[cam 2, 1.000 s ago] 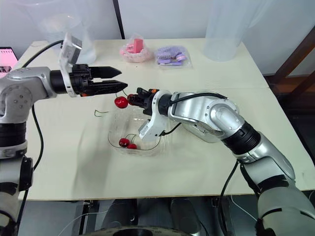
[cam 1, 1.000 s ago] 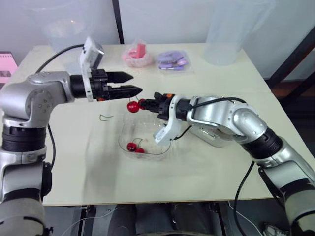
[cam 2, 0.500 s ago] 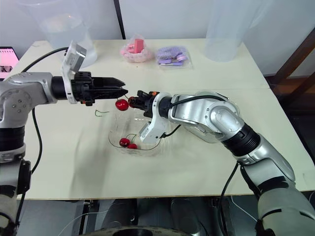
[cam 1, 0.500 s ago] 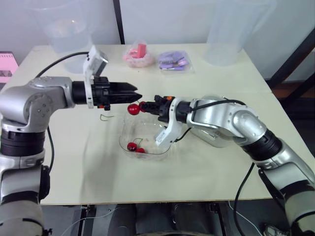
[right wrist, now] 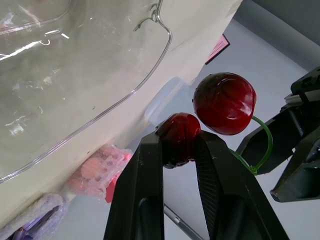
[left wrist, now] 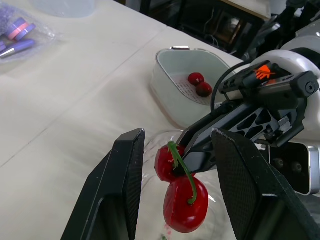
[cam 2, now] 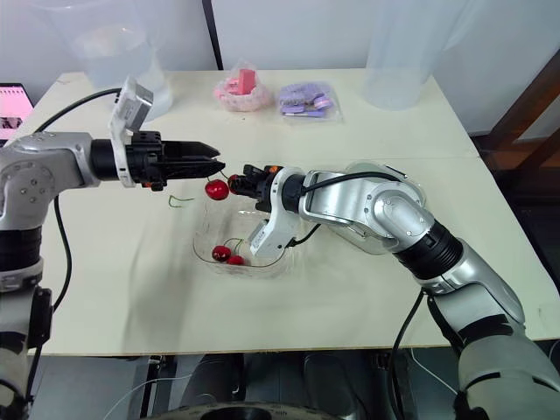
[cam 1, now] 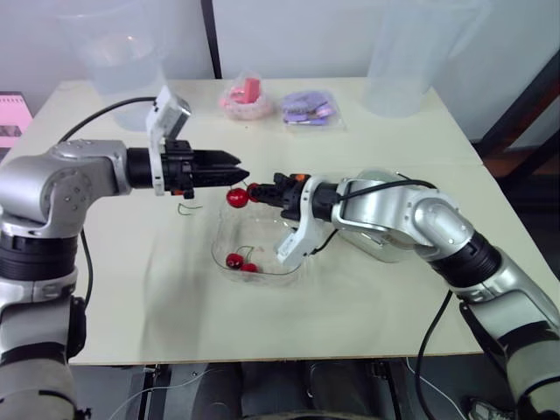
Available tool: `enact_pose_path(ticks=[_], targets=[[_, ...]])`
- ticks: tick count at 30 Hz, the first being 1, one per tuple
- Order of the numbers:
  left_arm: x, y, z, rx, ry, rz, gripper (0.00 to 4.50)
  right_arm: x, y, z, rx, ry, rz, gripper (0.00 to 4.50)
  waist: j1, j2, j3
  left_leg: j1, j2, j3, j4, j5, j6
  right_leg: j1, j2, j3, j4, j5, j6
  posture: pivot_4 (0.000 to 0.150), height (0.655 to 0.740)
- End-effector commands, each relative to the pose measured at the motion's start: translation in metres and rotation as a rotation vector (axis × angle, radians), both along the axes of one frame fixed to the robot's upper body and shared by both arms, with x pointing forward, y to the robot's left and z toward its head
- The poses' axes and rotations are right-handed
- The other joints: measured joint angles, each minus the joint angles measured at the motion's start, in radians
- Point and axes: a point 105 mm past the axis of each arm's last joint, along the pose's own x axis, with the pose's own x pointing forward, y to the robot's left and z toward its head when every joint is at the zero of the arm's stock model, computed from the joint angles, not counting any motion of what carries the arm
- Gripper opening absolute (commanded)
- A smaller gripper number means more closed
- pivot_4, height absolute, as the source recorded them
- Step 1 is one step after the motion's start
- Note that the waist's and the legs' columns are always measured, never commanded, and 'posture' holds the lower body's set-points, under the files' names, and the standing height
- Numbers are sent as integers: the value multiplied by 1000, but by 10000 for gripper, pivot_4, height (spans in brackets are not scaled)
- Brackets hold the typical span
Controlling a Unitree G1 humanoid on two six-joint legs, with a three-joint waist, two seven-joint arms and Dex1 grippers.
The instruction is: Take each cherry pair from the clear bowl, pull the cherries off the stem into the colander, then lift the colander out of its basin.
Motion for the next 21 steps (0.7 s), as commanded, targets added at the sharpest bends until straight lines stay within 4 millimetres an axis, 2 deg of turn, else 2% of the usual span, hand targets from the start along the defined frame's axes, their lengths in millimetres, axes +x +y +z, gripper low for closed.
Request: enact_pose_path(ticks=[1, 8, 14, 21], targets=[[-4, -2, 22, -55, -81, -14, 22618, 2, -2, 28, 24, -129, -26, 5199, 0, 0, 0, 0, 0, 0, 0, 0, 0, 0, 0, 0, 0, 0, 0, 1500, 7367], [-4, -7, 49, -162, -146, -34, 22618, 15, -13, 41, 4, -266, -112, 5199, 1, 0, 0, 0, 0, 0, 0, 0, -1, 0, 0, 0, 0, 0, 0, 1500, 7367], [-2, -8, 48, -156, -164, -28, 22618, 20, -15, 54, 25, -334, -132, 5199, -2, 0, 0, 1, 0, 0, -1, 4, -7, 1, 0, 0, 0, 0, 0, 1500, 7367], [11, -4, 46, -151, -195, 10, 22618, 19, -15, 60, 45, -365, -129, 5199, 0, 0, 0, 1, 0, 0, -1, 4, -7, 1, 0, 0, 0, 0, 0, 1500, 7367]])
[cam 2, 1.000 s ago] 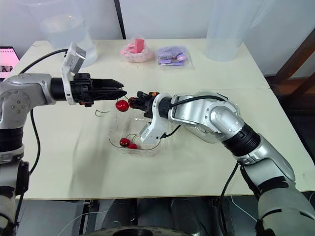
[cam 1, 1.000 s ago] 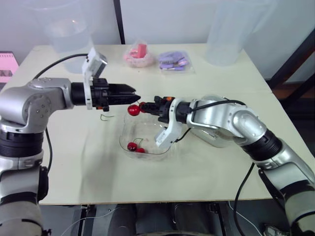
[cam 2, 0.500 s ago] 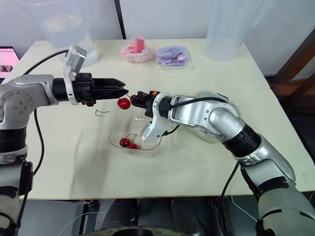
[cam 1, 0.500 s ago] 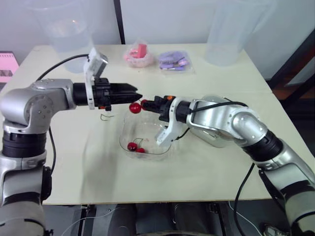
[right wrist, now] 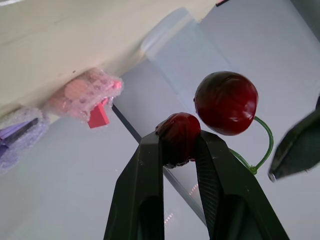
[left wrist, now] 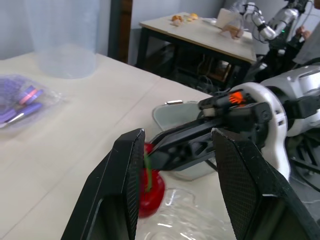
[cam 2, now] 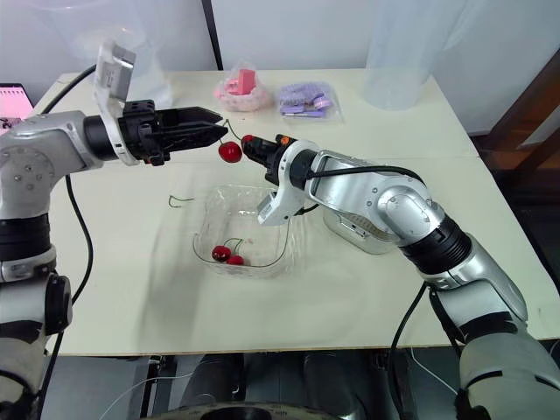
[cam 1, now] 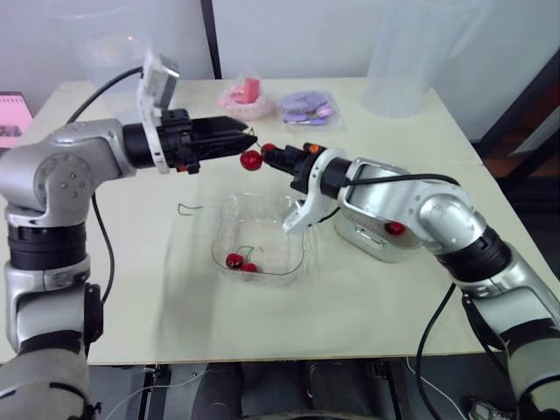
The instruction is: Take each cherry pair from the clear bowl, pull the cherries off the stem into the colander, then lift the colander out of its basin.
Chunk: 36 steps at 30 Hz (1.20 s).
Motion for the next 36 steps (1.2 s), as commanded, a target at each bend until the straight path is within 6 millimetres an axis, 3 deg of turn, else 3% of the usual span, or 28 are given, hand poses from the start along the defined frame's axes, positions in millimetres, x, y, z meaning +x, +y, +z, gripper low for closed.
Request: enact_pose_path(ticks=[1, 14, 35, 36], targets=[[5, 3, 10, 0, -64, 23, 22618, -4, 3, 25, 46, -79, 20, 5199, 0, 0, 0, 0, 0, 0, 0, 0, 0, 0, 0, 0, 0, 0, 0, 1500, 7367], [7, -10, 11, -9, -59, -15, 22618, -7, 8, 21, 52, -54, 44, 5199, 0, 0, 0, 0, 0, 0, 0, 0, 0, 0, 0, 0, 0, 0, 0, 1500, 7367], [9, -15, 11, 3, -55, -15, 22618, -10, 11, 17, 56, -22, 56, 5199, 0, 0, 0, 0, 0, 0, 0, 0, 0, 0, 0, 0, 0, 0, 0, 1500, 7367], [9, -15, 11, 4, -54, -15, 16948, -10, 11, 17, 56, -21, 57, 5199, 0, 0, 0, 0, 0, 0, 0, 0, 0, 0, 0, 0, 0, 0, 0, 1500, 7367]])
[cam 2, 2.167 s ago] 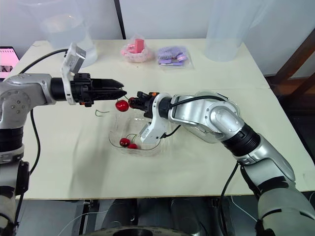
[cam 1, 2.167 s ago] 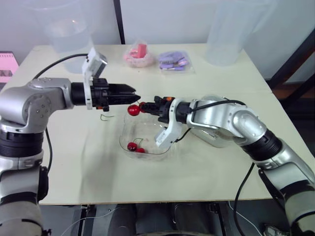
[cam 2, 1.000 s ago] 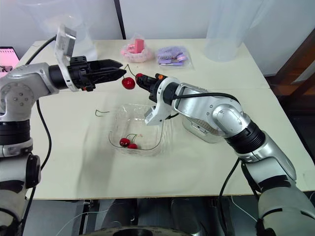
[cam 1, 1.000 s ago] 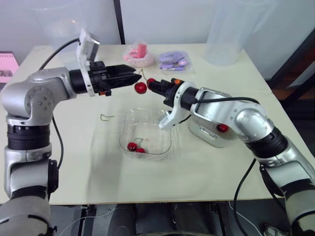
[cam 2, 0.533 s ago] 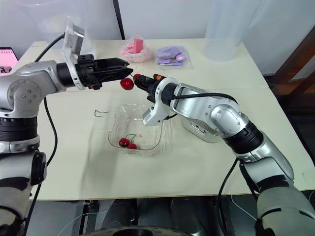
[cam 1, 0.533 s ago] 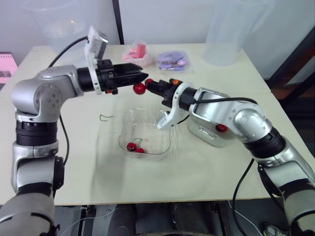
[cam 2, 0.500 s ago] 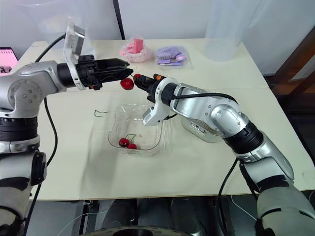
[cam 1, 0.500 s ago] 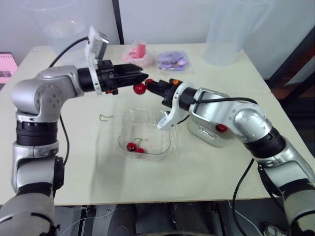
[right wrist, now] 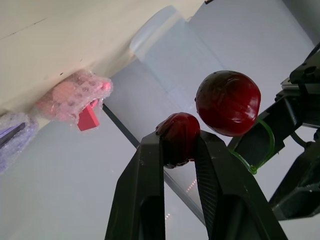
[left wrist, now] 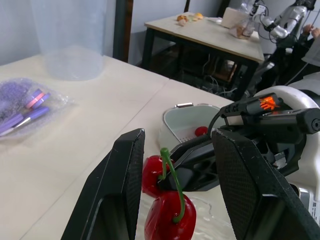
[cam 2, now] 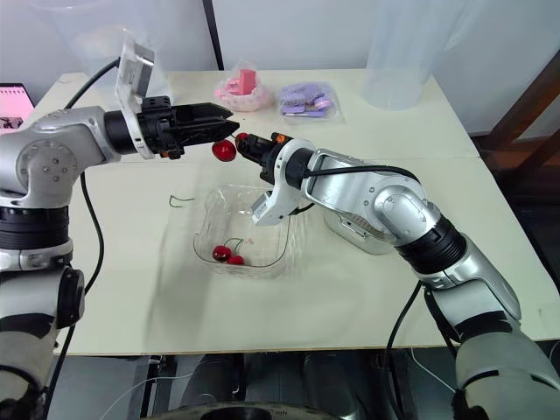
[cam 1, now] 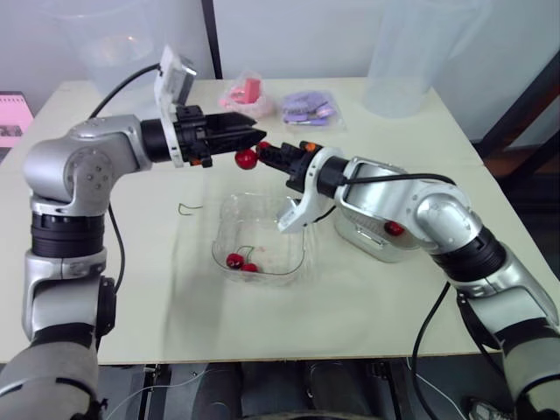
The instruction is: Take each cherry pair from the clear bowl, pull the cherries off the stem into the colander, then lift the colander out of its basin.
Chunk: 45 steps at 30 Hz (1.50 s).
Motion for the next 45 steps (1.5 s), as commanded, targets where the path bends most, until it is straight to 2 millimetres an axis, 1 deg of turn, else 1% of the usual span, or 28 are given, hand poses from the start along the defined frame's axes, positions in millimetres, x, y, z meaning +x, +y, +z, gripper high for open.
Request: enact_pose_path(ticks=[1, 3, 4, 9, 18, 20, 21, 26, 27, 32, 37, 38, 40, 42, 43, 44, 45], targets=[[-3, -2, 12, -3, -45, -8, 13588, -7, 4, 17, 30, -42, 30, 5199, 0, 0, 0, 0, 0, 0, 0, 0, 0, 0, 0, 0, 0, 0, 0, 1500, 7367], [-4, -2, 11, 1, -42, -13, 3779, -8, 5, 17, 31, -42, 35, 5199, 0, 0, 0, 0, 0, 0, 0, 0, 0, 0, 0, 0, 0, 0, 0, 1500, 7367], [-4, -2, 10, 2, -41, -14, 508, -8, 5, 17, 32, -42, 36, 5199, 0, 0, 0, 0, 0, 0, 0, 0, 0, 0, 0, 0, 0, 0, 0, 1500, 7367], [-4, -1, 6, 15, -31, -5, 508, -8, 5, 18, 32, -46, 40, 5199, 0, 0, 0, 0, 0, 0, 0, 0, 0, 0, 0, 0, 0, 0, 0, 1500, 7367], [-3, 1, 7, 15, -42, 6, 508, -8, 6, 19, 38, -53, 47, 5199, 0, 0, 0, 0, 0, 0, 0, 0, 0, 0, 0, 0, 0, 0, 0, 1500, 7367], [-3, 1, 7, 15, -43, 7, 0, -9, 6, 21, 47, -53, 50, 14319, 0, 0, 0, 0, 0, 0, 0, 0, 0, 0, 0, 0, 0, 0, 0, 1500, 7367], [-3, 1, 7, 15, -43, 8, 0, -9, 6, 21, 48, -54, 52, 17256, 0, 0, 0, 0, 0, 0, 0, 0, 0, 0, 0, 0, 0, 0, 0, 1500, 7367], [-2, 2, 6, 13, -45, 10, 0, -10, 6, 20, 32, -60, 60, 43176, 0, 0, 0, 0, 0, 0, 0, 0, 0, 0, 0, 0, 0, 0, 0, 1500, 7367], [-2, 2, 6, 13, -44, 10, 0, -10, 6, 20, 31, -60, 61, 44205, 0, 0, 0, 0, 0, 0, 0, 0, 0, 0, 0, 0, 0, 0, 0, 1500, 7367], [-1, 5, 7, 13, -47, 16, 0, -14, 4, 20, 37, -40, 81, 44205, 0, 0, 0, 0, 0, 0, 0, 0, 0, 0, 0, 0, 0, 0, 0, 1500, 7367], [-2, 9, 8, 26, -55, 10, 0, -31, -5, 26, 125, 66, 172, 44205, 0, 0, 0, 0, 0, 0, 0, 0, 0, 0, 0, 0, 0, 0, 0, 1500, 7367], [-3, 10, 8, 33, -59, 2, 0, -34, -8, 30, 151, 84, 190, 44205, 1, 0, 0, 0, 0, 0, 0, 0, 0, 0, 0, 0, 0, 0, 0, 1500, 7367], [-7, 11, 8, 51, -81, -32, 0, -29, -30, 36, 236, 180, 136, 44205, 2, 0, 0, 0, 0, 0, 0, 0, 0, 1, 0, 0, 0, 0, 0, 1500, 7367], [-11, 12, 10, 56, -107, -66, 0, -18, -54, 38, 358, 304, 39, 44205, 2, 0, 0, 1, 0, 0, 0, 0, 1, 2, 0, 0, -1, 0, 0, 1500, 7367], [-13, 13, 11, 56, -121, -83, 0, -14, -64, 35, 443, 414, -16, 44205, 3, 0, 0, 1, 0, 0, 0, -1, 1, 3, 0, 0, -2, 0, 0, 1500, 7367], [-13, 13, 12, 56, -130, -93, 0, -13, -71, 32, 497, 496, -49, 44205, 3, -1, 0, 4, 0, 0, 0, -2, 3, 6, 0, 0, -3, 0, 0, 1500, 7367], [-16, 13, 14, 51, -140, -117, 0, -10, -80, 32, 628, 638, -107, 44205, 2, 0, 0, 9, 0, 0, -1, -4, 7, 11, 0, 0, -4, 0, 0, 1500, 7367]])
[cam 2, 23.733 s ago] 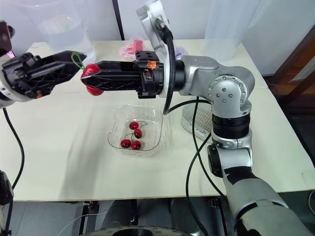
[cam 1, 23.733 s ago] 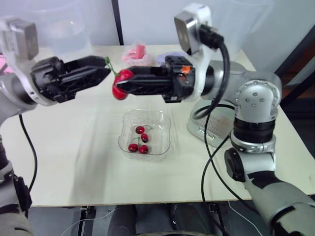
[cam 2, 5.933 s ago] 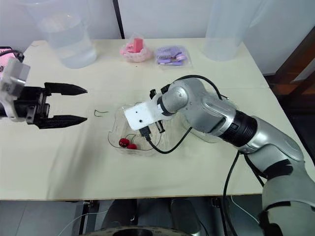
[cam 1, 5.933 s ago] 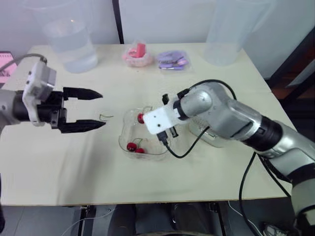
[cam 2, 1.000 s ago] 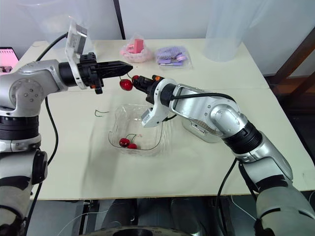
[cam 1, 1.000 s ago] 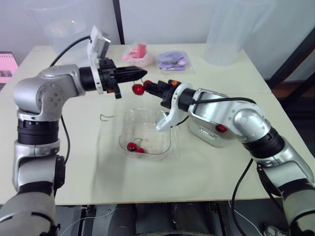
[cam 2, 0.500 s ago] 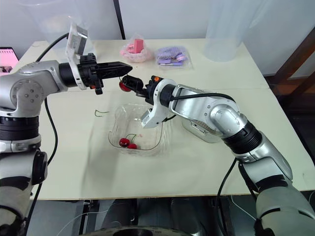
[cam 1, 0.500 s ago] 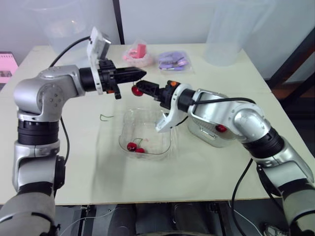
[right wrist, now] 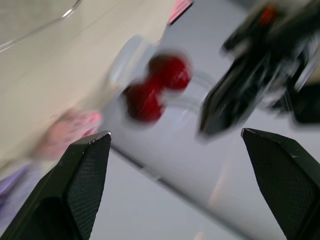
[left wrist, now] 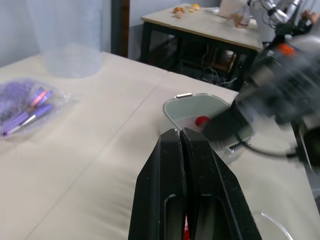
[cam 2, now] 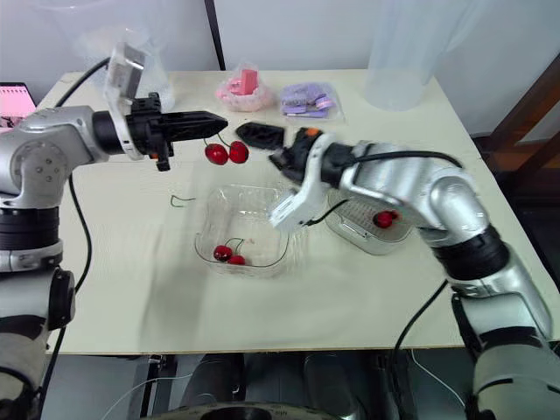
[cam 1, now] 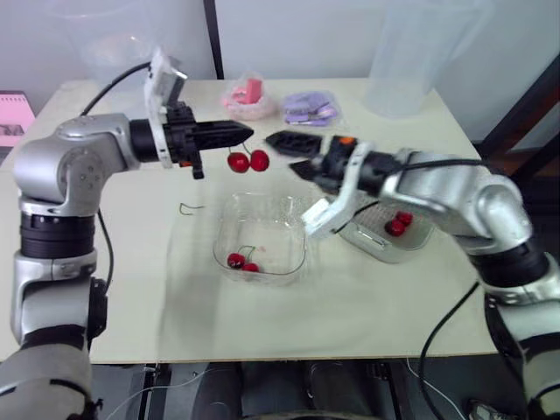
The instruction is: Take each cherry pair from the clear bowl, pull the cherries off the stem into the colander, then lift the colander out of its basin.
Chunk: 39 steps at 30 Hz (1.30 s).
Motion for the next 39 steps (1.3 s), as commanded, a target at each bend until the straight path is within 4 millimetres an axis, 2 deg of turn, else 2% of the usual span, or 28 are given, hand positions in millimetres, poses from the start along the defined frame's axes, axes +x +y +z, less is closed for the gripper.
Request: enact_pose_path(ticks=[1, 5, 10, 12, 18, 26, 39], targets=[[-11, 0, 16, -3, -89, -82, 0, 2, -27, 8, 333, 395, -118, 44205, 0, 0, 0, 4, 0, 0, 0, -1, 2, 4, 0, 0, 0, 0, 0, 1500, 7367], [-25, 0, 26, -23, -129, -201, 0, -17, -43, -7, 616, 1049, -176, 44205, -2, 1, 1, 5, 0, 0, 0, -1, 2, 5, 1, 0, 0, 0, 0, 1500, 7367], [-30, -2, 31, -16, -135, -271, 0, -45, -48, -16, 694, 1508, -171, 44205, 1, 1, 1, 4, 0, 0, 0, -2, 3, 4, 1, 0, 0, 0, 0, 1500, 7367], [-31, -3, 32, -12, -136, -291, 0, -50, -46, -12, 746, 1601, -139, 44205, 1, 1, 1, 4, 0, 0, 1, -2, 4, 4, 1, 0, -1, -1, 0, 1500, 7367], [-32, -5, 34, -12, -145, -314, 0, -41, -29, 4, 871, 1615, -77, 44205, -1, 1, 1, 3, 0, 0, 0, -2, 4, 3, 1, 0, 0, -1, 0, 1500, 7367], [-28, -10, 44, -33, -172, -318, 0, -28, 4, 8, 974, 1553, -17, 44205, 1, 1, 1, 1, 0, -1, 0, -3, 5, 1, 1, 0, -1, -1, 0, 1500, 7367], [-28, -15, 40, -27, -178, -319, 0, -19, 37, 19, 1035, 1585, 81, 44205, -1, 1, 1, 1, 0, -1, 0, -3, 5, 1, 1, 0, 0, -1, 0, 1500, 7367]])
